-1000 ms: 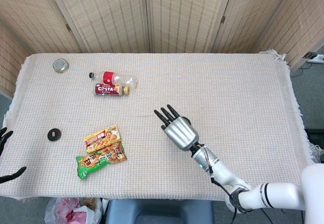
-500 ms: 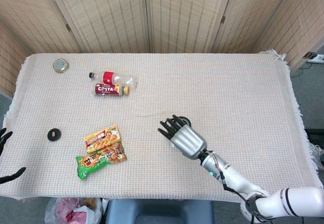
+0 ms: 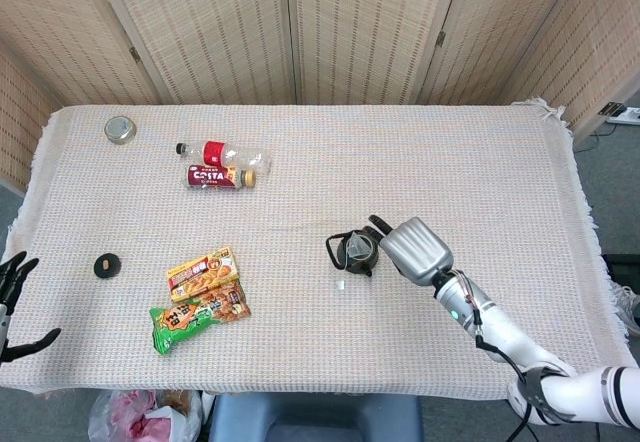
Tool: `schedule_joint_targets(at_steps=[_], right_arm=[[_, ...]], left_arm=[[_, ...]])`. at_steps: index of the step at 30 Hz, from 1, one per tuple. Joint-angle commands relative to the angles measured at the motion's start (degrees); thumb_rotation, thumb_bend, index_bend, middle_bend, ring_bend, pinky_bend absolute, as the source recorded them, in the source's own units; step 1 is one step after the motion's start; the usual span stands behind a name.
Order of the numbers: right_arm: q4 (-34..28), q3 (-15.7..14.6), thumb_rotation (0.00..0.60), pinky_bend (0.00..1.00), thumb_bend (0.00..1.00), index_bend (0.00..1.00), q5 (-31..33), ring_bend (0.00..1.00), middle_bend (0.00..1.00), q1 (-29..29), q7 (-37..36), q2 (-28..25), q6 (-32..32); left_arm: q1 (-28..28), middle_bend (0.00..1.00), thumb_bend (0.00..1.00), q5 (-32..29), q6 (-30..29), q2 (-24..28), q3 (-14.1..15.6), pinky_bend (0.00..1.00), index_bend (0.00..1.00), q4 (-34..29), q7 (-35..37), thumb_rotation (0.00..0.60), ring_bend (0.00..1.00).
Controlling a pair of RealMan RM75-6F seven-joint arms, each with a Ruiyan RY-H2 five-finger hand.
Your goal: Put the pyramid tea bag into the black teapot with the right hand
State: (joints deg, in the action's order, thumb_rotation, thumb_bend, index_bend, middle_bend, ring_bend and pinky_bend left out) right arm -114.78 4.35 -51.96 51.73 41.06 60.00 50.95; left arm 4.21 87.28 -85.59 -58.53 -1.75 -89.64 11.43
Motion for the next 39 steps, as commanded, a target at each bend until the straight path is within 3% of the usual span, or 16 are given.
schedule_joint_targets(at_steps=[1, 8, 18, 39], right_arm=[[1.5, -1.1, 0.600, 0.95, 0.88, 0.20, 8.8, 0.82, 0.15, 5.3, 2.7, -0.7, -5.9], [2.7, -3.4, 0.600, 0.95, 0.86, 0.20, 16.9, 0.82, 0.15, 11.2, 6.5, 2.6, -6.4], [6.8, -7.1, 0.600, 0.95, 0.84, 0.20, 23.5, 0.82, 0.15, 16.6, 8.2, 8.2, -6.8], [14.6, -11.1, 0.600, 0.95, 0.84, 0.21, 26.7, 0.82, 0.15, 21.2, 7.4, 15.6, -7.0]], left_arm=[[0.1, 0.00, 0.20, -0.1, 0.1, 0.1, -0.1, 0.06, 0.00, 0.0, 0.2, 0.600, 0.00], [-0.2, 0.00, 0.20, -0.1, -0.5, 0.3, -0.1, 0.06, 0.00, 0.3, 1.3, 0.600, 0.00], [-0.5, 0.00, 0.20, 0.9, -1.2, 0.5, 0.2, 0.06, 0.00, 0.7, 2.5, 0.600, 0.00], [-0.5, 0.00, 0.20, 0.6, -1.2, 0.7, 0.1, 0.06, 0.00, 1.4, 4.2, 0.600, 0.00]])
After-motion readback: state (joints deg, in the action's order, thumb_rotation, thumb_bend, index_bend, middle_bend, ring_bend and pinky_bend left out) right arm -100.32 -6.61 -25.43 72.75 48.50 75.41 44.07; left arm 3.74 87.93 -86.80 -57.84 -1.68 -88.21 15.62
